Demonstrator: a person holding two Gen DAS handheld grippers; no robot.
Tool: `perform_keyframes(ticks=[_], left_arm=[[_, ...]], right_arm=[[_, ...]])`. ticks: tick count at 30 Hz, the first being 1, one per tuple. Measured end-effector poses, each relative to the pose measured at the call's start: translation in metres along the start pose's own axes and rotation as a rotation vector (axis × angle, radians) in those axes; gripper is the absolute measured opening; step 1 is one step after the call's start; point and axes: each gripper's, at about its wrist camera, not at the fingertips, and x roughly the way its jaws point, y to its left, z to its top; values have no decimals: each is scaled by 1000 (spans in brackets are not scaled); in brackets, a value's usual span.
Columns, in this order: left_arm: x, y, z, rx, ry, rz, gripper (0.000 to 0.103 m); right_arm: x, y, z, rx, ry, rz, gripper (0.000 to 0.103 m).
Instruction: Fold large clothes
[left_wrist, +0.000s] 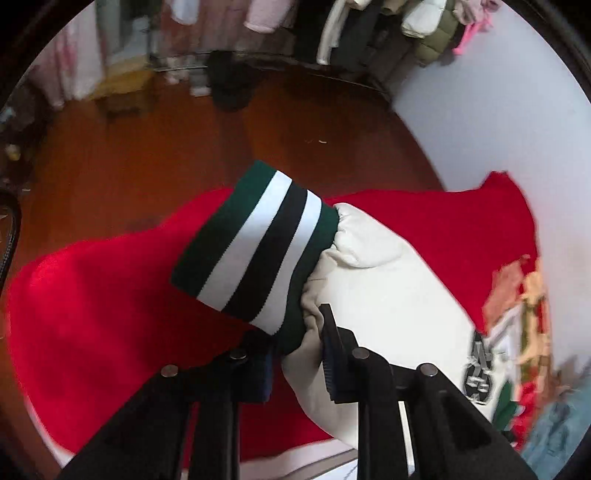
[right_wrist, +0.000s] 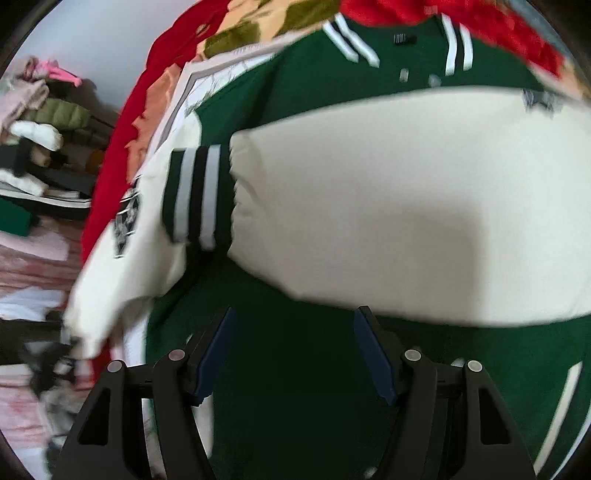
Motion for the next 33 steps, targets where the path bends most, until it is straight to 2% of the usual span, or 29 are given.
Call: perform_keyframes(ticks=[2,7,11,12,14,16,18,20,22,23,25,27,28,29,30,31,33], left_arm=[[10,6,1,-33,60,-44,23],[8,11,-44,-136,203,-193,31],[6,-5,-70,-237,280,-243,32],[4,-26,-69,-250,295,-245,33],[13,-46,-88,-251,331,-253,34],[17,-61,-95,-225,367,-252,41],[27,-71,-96,-211,381,-247,44],[35,-72,-89,-233,375,-251,44],[45,-73,-82,-253,357,-236,45],[51,-75,-80,-266,357,-223,45],[54,-80,-77,-296,338,-189,46],[49,-87,-79,-288,286,-134,47],[46,-92,-79,-278,257,-110,46],[42,-99,-80,-263,222,-87,44],[38,-110,-80,-233,175,-56,33],[34,-114,-78,-210,142,-42,12],[25,-120,-72,-173,91,-25,5]], right_arm=[[-2,6,6,-19,-51,-8,69],[9,33,30,-31,-80,21,69],[49,75,47,-170,-36,-58,67],[60,85,49,-206,-38,-88,58],[72,94,51,-214,-63,-164,44],[73,100,52,-214,-79,-179,38],[63,112,50,-251,-113,-156,32],[67,117,46,-284,-68,-127,32],[73,113,45,-275,-33,-123,33],[72,107,47,-252,-29,-87,34],[67,97,50,-219,-3,-16,40],[61,86,52,-179,28,65,57],[56,79,50,-160,32,97,58],[50,73,49,-144,33,117,58],[45,70,47,-134,35,126,58],[39,65,44,-122,35,136,58],[27,50,39,-90,29,145,58]])
